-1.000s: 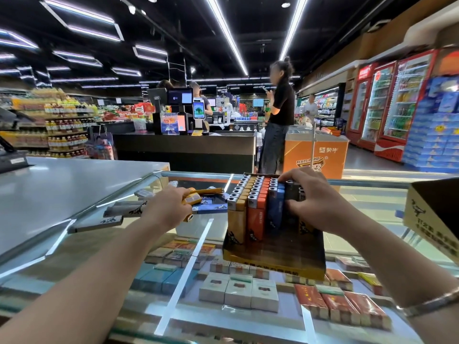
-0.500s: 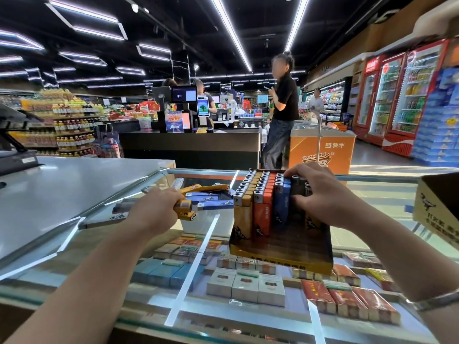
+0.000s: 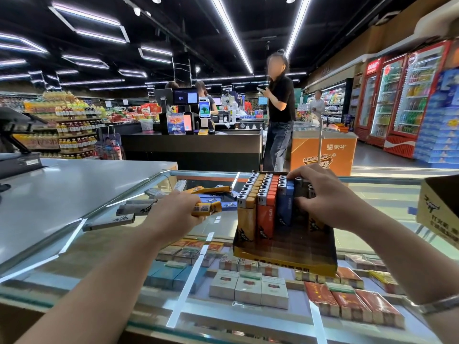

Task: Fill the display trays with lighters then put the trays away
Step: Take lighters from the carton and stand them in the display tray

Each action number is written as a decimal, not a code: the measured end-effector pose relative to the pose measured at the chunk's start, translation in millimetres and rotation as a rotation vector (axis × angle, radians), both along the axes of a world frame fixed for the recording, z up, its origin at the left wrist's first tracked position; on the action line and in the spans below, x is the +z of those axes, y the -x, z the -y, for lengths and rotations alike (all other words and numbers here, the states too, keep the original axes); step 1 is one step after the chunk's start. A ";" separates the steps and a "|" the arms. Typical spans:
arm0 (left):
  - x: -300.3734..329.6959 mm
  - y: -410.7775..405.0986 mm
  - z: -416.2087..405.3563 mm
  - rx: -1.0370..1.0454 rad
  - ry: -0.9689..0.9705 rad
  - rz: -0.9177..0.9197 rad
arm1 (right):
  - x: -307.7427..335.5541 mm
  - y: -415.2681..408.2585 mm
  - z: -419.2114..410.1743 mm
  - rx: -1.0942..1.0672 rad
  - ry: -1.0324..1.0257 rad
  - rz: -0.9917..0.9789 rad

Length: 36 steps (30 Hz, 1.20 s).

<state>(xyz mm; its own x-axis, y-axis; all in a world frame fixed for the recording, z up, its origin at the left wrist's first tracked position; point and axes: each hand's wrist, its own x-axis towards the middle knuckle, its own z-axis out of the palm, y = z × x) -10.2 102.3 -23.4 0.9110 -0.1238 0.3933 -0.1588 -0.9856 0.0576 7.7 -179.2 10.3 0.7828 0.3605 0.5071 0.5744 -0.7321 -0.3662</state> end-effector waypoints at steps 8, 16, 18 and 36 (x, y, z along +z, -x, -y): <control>-12.3 -12.6 27.7 -0.155 -0.099 0.184 | 1.0 1.4 -0.3 -0.009 -0.001 -0.001; -15.3 -23.3 26.8 -0.080 -0.080 0.250 | 0.1 1.7 -0.6 -0.018 0.004 0.014; -15.3 -24.2 26.2 -0.081 -0.056 0.217 | 0.1 1.4 -0.6 -0.019 0.004 0.012; 7.4 -37.6 26.3 -0.032 0.537 -0.423 | 0.4 1.6 -0.2 -0.013 0.017 0.023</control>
<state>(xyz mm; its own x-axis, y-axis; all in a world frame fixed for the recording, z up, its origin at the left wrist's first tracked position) 27.3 76.0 -15.9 0.9990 -0.0400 0.0190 -0.0433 -0.7981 0.6010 6.2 -179.0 10.8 0.7755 0.3591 0.5193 0.5731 -0.7455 -0.3404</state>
